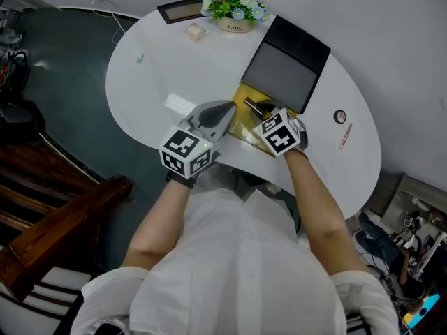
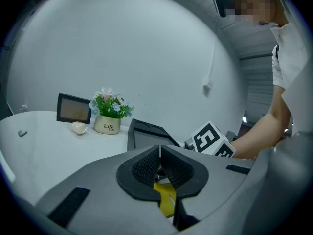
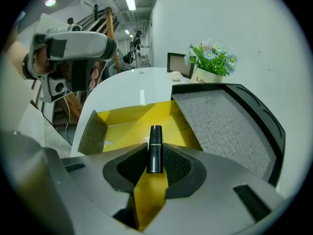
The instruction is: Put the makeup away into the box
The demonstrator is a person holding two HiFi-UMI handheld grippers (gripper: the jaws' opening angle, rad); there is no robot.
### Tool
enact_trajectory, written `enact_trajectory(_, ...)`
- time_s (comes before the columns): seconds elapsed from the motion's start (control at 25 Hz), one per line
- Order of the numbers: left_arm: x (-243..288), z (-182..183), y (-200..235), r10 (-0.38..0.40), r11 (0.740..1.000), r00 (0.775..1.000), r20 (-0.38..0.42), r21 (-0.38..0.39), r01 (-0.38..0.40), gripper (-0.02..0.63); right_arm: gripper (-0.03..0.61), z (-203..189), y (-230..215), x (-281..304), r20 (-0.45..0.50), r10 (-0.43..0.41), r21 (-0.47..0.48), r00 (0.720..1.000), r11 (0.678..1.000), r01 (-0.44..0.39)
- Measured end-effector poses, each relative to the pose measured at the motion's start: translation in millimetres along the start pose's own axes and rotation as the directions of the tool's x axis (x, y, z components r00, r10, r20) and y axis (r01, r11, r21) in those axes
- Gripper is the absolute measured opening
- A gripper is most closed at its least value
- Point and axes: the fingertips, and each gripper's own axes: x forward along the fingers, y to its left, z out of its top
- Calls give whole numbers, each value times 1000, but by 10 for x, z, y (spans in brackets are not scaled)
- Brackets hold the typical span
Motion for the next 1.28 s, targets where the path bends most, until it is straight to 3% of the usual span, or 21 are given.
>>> enact_trajectory(0.36, 41, 36, -29, -3, 1000, 1000, 1, 9, 3, 21, 95, -30, 5, 19, -12, -22, -71, 1000, 997, 21)
enact_trajectory(1.04, 222, 154, -344, -75, 996, 997, 8, 53, 74, 21, 97, -4, -64, -496, 102, -106, 18, 989, 994, 104)
enact_trajectory(1.28, 453, 194, -636, -145, 986, 989, -6, 81, 145, 20, 45, -126, -226, -887, 161, -189, 88, 969, 980, 177)
